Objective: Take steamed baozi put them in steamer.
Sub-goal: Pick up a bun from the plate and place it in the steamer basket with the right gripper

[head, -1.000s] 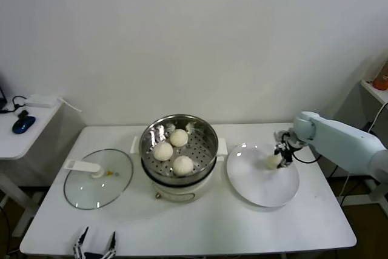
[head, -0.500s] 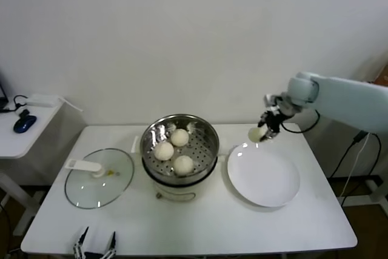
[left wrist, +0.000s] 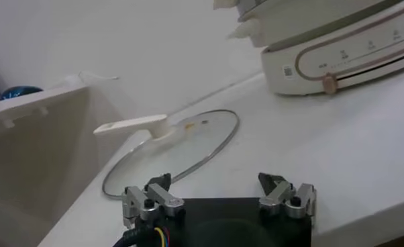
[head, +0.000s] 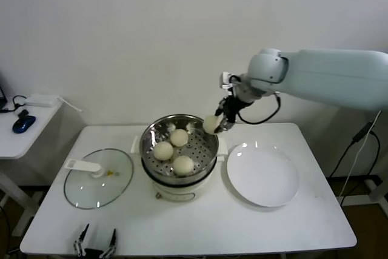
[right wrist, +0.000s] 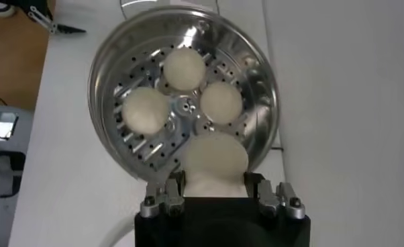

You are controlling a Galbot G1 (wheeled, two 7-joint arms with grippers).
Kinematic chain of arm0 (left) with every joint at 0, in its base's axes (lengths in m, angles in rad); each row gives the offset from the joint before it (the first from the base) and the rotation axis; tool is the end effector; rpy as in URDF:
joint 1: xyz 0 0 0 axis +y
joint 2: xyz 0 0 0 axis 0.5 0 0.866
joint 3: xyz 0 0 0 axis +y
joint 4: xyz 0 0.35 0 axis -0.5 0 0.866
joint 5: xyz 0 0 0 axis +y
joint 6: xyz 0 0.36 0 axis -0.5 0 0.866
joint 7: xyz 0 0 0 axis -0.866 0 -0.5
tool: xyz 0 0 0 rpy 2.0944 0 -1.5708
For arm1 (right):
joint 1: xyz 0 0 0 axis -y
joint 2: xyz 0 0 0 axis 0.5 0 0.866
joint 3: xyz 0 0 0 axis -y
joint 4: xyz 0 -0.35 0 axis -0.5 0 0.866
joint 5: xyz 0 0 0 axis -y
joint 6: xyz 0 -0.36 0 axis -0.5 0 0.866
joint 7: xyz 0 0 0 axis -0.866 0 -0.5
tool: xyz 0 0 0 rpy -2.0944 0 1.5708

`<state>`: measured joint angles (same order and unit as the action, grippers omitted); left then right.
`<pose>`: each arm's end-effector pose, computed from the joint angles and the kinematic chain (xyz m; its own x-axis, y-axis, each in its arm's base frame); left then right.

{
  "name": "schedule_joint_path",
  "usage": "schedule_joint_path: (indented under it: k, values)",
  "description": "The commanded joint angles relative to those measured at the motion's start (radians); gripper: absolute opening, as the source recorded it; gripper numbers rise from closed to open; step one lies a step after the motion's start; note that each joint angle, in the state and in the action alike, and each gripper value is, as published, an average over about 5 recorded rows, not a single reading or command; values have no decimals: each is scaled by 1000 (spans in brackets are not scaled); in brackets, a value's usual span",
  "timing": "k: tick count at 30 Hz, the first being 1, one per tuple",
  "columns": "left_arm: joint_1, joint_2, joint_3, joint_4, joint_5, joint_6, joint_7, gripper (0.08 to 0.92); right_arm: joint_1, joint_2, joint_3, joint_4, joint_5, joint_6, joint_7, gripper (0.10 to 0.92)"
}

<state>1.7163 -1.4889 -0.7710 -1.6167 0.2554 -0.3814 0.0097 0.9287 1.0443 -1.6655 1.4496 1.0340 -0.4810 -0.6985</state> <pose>0.0718 0.1151 -0.4713 -0.9659 -0.0896 0.2429 0.0182 0.9124 0.4089 0.5288 0.0540 0.0014 -0.2408 -0.3331 0.9116 -0.9696 0.0410 -0.2412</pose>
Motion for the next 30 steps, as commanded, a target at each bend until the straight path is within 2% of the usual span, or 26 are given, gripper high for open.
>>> schedule_joint_path:
  k: [1,7,23,26,30]
  values:
    - [0,-5,-2,0,-9,-4,-2,823,-224,151,96,-87,-55,-101,74,594]
    - [-4,-4,0,7,-7,-6,-1,823,-293,157,105,-149,-135,-93,72,594]
    - [-9,0,-1,18,-3,-9,-2,823,-295,153,113,-172,-157,-75,60,596]
    - [-9,0,-1,14,-3,-9,-3,823,-252,140,103,-166,-147,-61,49,628]
    - [-10,0,-1,14,-3,-10,-4,823,-155,112,64,-150,-80,-37,11,730]
